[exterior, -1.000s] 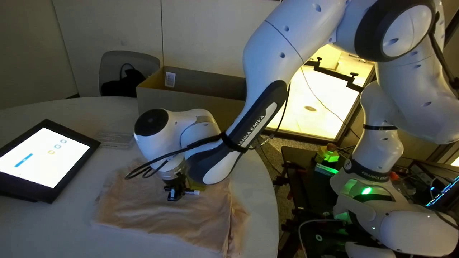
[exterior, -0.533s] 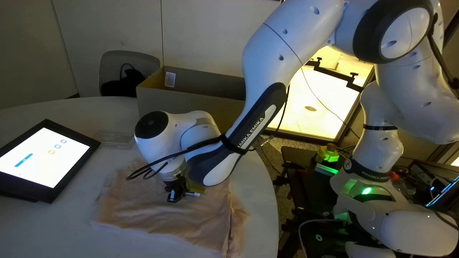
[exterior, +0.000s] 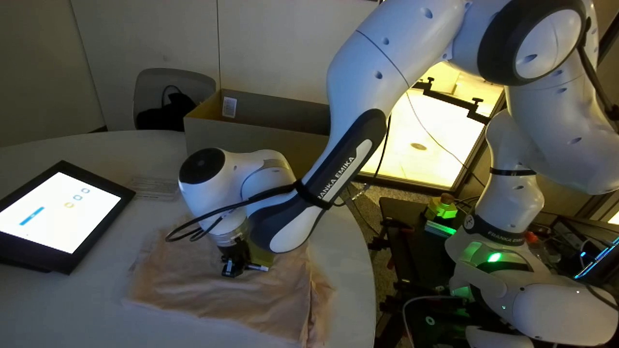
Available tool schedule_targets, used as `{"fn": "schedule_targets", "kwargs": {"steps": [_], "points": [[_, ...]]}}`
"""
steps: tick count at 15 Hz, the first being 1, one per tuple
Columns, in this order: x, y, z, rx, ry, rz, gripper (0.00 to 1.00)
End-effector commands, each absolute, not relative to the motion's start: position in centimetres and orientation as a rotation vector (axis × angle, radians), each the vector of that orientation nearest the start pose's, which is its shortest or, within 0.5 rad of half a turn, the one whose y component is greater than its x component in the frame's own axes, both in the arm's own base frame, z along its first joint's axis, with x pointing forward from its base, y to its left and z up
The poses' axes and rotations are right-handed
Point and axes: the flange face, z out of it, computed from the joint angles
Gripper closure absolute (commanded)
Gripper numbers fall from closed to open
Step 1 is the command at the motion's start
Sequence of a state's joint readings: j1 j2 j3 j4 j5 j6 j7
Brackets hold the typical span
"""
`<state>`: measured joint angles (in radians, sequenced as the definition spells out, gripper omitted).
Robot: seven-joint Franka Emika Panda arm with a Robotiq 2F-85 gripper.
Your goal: Put the marker on the cloth and wrap it up, the put the cloth in the box
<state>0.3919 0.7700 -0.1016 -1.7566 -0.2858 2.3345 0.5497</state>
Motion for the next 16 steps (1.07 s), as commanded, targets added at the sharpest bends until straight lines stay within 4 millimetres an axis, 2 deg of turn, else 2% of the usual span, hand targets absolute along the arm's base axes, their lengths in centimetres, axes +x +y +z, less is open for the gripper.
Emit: {"fn": "schedule_targets", "kwargs": {"steps": [1, 7, 8, 11, 13, 15, 16], "points": [[60.9, 18.8, 12.4, -3.422, 0.083, 0.120, 0.54], [59.5, 19.1, 14.5, -3.413, 0.137, 0.085, 0.04], [59.2, 19.1, 14.9, -3.412, 0.157, 0.080, 0.01], [57.3, 19.0, 16.1, -3.385, 0.235, 0.072, 0.00], [55.3, 19.2, 16.6, -3.332, 0.288, 0.081, 0.00], [52.9, 19.6, 16.4, -3.287, 0.227, 0.081, 0.00], [51.5, 19.9, 16.2, -3.268, 0.107, 0.070, 0.00]]}}
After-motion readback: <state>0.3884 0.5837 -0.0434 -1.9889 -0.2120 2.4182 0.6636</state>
